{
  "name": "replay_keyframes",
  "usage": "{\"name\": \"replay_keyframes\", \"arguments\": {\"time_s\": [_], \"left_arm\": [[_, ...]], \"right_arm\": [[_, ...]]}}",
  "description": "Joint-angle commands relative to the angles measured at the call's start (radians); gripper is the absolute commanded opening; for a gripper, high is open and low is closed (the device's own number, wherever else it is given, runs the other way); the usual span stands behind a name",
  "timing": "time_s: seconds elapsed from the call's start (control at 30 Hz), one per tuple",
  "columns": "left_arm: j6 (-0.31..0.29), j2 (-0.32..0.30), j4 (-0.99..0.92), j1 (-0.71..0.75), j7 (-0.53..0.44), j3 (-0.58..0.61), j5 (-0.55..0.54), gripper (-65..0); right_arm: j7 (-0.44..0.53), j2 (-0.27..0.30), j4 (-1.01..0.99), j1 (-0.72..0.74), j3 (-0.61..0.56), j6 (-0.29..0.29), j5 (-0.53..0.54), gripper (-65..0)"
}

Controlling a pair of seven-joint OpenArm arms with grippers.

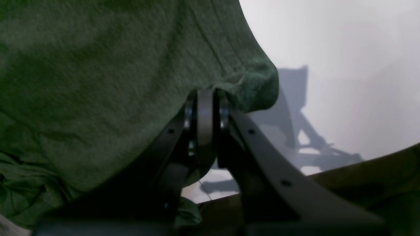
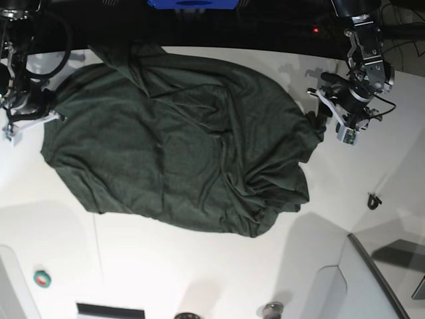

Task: Layout the t-shirt on the table in an organized manner, then fold the t-shirt properly
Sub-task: 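Lower the left gripper onto the bunched shirt edge and grasp it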

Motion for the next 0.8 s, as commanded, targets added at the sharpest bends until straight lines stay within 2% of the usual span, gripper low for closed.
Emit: {"name": "replay_keyframes", "arguments": {"time_s": [0.0,0.27,0.5,0.57,0.67,0.77], "left_arm": [[0.005,-0.001,0.017,0.000,-0.018,-0.002,-0.009,-35.2],[0.001,0.010,0.018,0.002,-0.011,-0.002,-0.009,-34.2],[-0.001,0.008,0.092,0.082,-0.009,-0.011,-0.009,-33.7],[-0.001,0.005,0.089,0.088,-0.009,-0.014,-0.012,-29.0],[-0.001,-0.004,0.064,0.100,-0.009,-0.014,-0.076,-17.9],[0.002,-0.029,0.032,0.102,-0.009,-0.008,-0.147,-17.3]], "right_arm": [[0.010,0.013,0.018,0.008,0.005,0.003,0.000,-63.8],[0.010,0.013,0.018,0.008,0.005,0.003,0.000,-63.8],[0.010,0.013,0.018,0.008,0.005,0.003,0.000,-63.8],[0.010,0.013,0.018,0.008,0.005,0.003,0.000,-63.8],[0.010,0.013,0.018,0.016,0.005,0.003,0.000,-63.8],[0.010,0.013,0.018,0.016,0.005,0.003,0.000,-63.8]]}}
